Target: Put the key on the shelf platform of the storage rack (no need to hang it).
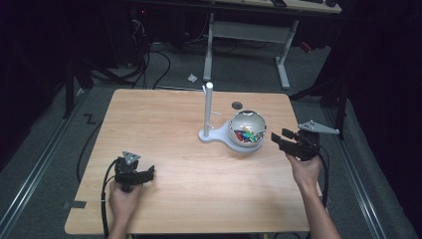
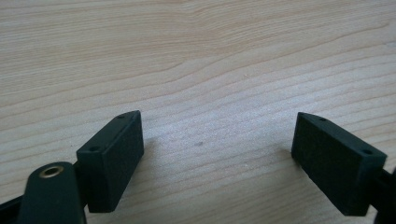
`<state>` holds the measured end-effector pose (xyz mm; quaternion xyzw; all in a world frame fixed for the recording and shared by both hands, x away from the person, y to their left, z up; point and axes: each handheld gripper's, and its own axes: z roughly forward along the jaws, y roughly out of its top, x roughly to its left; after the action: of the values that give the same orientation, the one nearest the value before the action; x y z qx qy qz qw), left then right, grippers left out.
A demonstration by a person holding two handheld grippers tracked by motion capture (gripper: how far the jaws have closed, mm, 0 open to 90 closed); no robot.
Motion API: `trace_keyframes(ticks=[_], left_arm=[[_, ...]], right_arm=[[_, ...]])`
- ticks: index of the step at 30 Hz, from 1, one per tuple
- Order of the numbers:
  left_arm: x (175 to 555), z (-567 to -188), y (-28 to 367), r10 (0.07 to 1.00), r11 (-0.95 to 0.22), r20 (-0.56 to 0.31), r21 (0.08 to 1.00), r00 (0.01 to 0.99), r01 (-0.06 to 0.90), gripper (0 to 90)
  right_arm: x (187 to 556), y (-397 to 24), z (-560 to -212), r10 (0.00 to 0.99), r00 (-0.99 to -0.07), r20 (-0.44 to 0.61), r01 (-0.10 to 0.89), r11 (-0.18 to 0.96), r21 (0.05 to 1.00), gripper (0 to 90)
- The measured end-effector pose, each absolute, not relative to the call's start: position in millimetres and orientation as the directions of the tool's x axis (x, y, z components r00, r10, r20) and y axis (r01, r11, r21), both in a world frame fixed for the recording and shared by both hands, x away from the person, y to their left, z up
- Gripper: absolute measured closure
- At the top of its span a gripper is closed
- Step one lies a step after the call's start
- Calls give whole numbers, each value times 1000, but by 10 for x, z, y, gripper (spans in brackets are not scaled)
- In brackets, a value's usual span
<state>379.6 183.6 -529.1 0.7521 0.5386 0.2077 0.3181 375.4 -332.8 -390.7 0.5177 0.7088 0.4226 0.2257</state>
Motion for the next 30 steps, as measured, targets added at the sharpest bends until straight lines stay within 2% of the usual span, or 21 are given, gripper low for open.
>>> trace_keyframes(ticks=[17, 30], left_arm=[[3796, -5291, 1836, 942, -218, -30, 702, 334, 678, 172], [3796, -5291, 1836, 942, -218, -30, 702, 334, 678, 172]], right_arm=[[3394, -3520, -3993, 931, -336, 143, 520, 57, 852, 477], [3238, -3473, -4043, 927, -347, 140, 513, 62, 856, 476]])
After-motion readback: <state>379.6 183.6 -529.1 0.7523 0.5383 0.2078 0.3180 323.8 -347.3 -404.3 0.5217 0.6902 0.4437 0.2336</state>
